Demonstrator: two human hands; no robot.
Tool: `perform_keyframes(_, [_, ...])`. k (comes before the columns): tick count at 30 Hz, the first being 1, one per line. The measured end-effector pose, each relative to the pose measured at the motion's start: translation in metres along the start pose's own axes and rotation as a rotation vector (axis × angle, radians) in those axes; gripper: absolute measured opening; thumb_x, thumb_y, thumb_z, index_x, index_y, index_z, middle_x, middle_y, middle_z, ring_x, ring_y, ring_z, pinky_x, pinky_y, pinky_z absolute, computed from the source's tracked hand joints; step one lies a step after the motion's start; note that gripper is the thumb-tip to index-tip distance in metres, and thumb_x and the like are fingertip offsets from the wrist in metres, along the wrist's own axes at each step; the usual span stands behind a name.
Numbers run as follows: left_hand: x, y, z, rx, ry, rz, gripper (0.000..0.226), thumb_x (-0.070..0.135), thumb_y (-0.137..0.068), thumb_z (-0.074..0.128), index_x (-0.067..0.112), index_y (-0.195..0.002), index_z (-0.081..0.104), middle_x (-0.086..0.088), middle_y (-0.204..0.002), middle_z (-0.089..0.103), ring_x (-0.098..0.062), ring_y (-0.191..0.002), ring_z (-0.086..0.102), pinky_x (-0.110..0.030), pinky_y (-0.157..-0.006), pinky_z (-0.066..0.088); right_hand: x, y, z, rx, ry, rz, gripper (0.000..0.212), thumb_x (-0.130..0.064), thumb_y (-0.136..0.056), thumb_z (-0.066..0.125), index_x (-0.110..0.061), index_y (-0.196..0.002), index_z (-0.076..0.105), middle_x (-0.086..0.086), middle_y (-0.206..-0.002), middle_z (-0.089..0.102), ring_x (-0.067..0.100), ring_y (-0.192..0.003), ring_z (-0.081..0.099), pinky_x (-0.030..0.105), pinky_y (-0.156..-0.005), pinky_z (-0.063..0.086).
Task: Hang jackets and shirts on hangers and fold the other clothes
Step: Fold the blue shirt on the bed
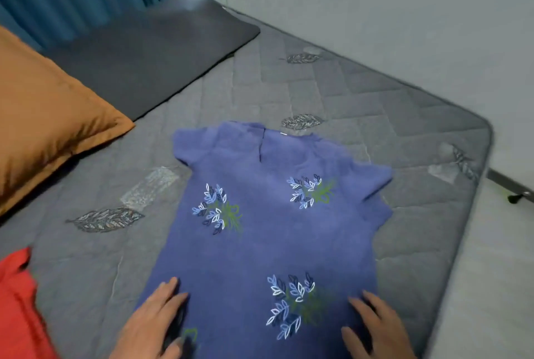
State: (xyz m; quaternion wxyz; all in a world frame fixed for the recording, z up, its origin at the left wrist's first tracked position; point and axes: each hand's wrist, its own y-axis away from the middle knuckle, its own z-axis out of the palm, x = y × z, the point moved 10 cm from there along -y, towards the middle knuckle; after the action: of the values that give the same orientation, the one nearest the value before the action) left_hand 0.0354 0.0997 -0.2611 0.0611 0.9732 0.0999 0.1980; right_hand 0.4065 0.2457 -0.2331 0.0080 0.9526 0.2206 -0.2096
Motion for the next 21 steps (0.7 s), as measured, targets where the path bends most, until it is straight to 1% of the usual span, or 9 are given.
perform_keyframes(1, [0.022,-0.024,0.001,0.049,-0.047,0.037,0.076,0.054,-0.068,0.059,0.033,-0.140,0.045,0.009,-0.154,0.034,-0.004,-0.145,0.018,-0.013,-0.111,0.014,-0.013,-0.029,0.013,-0.013,-0.016,-0.058,0.048,-0.060,-0.084,0.045,-0.031,-0.121,0.053,-0.003,-0.139,0.050,0.026,-0.104,0.065,0.024,-0.092,0.038])
perform_keyframes(2, [0.045,-0.047,-0.002,0.072,-0.068,0.108,0.078,0.055,-0.073,0.058,0.026,-0.144,0.041,0.003,-0.156,0.031,-0.010,-0.147,0.015,-0.019,-0.114,0.012,-0.018,-0.049,0.017,-0.041,0.040,-0.100,0.059,-0.056,-0.079,0.050,-0.026,-0.130,0.051,0.007,-0.142,0.049,0.029,-0.121,0.055,0.032,-0.099,0.035])
perform_keyframes(3, [0.063,-0.078,-0.002,0.116,-0.137,0.158,0.079,0.056,-0.078,0.055,0.024,-0.147,0.037,0.000,-0.157,0.026,-0.015,-0.147,0.015,-0.026,-0.116,0.012,-0.019,-0.080,0.033,-0.099,0.094,-0.118,0.066,-0.054,-0.079,0.051,-0.022,-0.137,0.048,0.013,-0.147,0.045,0.031,-0.132,0.044,0.040,-0.106,0.030])
perform_keyframes(4, [0.076,-0.106,0.007,0.112,-0.182,0.198,0.079,0.057,-0.080,0.052,0.023,-0.149,0.033,-0.002,-0.158,0.023,-0.020,-0.147,0.016,-0.033,-0.116,0.011,-0.020,-0.108,0.046,-0.128,0.185,-0.152,0.070,-0.054,-0.081,0.048,-0.019,-0.141,0.045,0.015,-0.151,0.039,0.032,-0.137,0.037,0.045,-0.109,0.025])
perform_keyframes(5, [0.079,-0.137,0.018,0.077,-0.208,0.186,0.080,0.059,-0.081,0.050,0.022,-0.150,0.031,-0.003,-0.158,0.020,-0.023,-0.147,0.018,-0.037,-0.117,0.010,-0.015,-0.132,0.062,-0.148,0.268,-0.164,0.072,-0.055,-0.082,0.045,-0.018,-0.144,0.043,0.016,-0.153,0.036,0.034,-0.140,0.034,0.049,-0.111,0.021])
perform_keyframes(8, [0.084,-0.219,0.033,0.064,-0.248,0.133,0.084,0.065,-0.081,0.038,0.024,-0.153,0.023,-0.003,-0.160,0.013,-0.024,-0.149,0.011,-0.043,-0.118,0.004,0.011,-0.195,0.083,-0.168,0.277,-0.043,0.077,-0.060,-0.084,0.034,-0.020,-0.150,0.033,0.016,-0.156,0.028,0.034,-0.145,0.027,0.049,-0.115,0.011])
perform_keyframes(10, [0.083,-0.252,0.043,0.030,-0.291,0.100,0.084,0.066,-0.081,0.032,0.025,-0.153,0.021,-0.003,-0.161,0.011,-0.023,-0.149,0.008,-0.045,-0.119,0.001,0.026,-0.209,0.097,-0.185,0.303,-0.013,0.077,-0.060,-0.085,0.031,-0.021,-0.151,0.030,0.015,-0.157,0.027,0.032,-0.145,0.025,0.048,-0.117,0.012])
perform_keyframes(14, [0.076,-0.264,0.056,0.003,-0.300,0.082,0.083,0.065,-0.079,0.040,0.025,-0.151,0.028,-0.003,-0.159,0.019,-0.024,-0.148,0.017,-0.047,-0.118,0.009,0.035,-0.210,0.110,-0.176,0.250,-0.014,0.073,-0.056,-0.082,0.041,-0.019,-0.146,0.042,0.013,-0.153,0.036,0.030,-0.141,0.034,0.049,-0.115,0.020])
perform_keyframes(21, [0.077,-0.267,0.059,-0.056,-0.241,0.119,0.087,0.061,-0.073,0.052,0.021,-0.149,0.036,-0.007,-0.156,0.029,-0.024,-0.145,0.021,-0.050,-0.115,0.017,0.033,-0.213,0.109,-0.185,0.223,-0.022,0.080,-0.055,-0.074,0.050,-0.016,-0.143,0.046,0.012,-0.151,0.041,0.028,-0.139,0.032,0.050,-0.111,0.023])
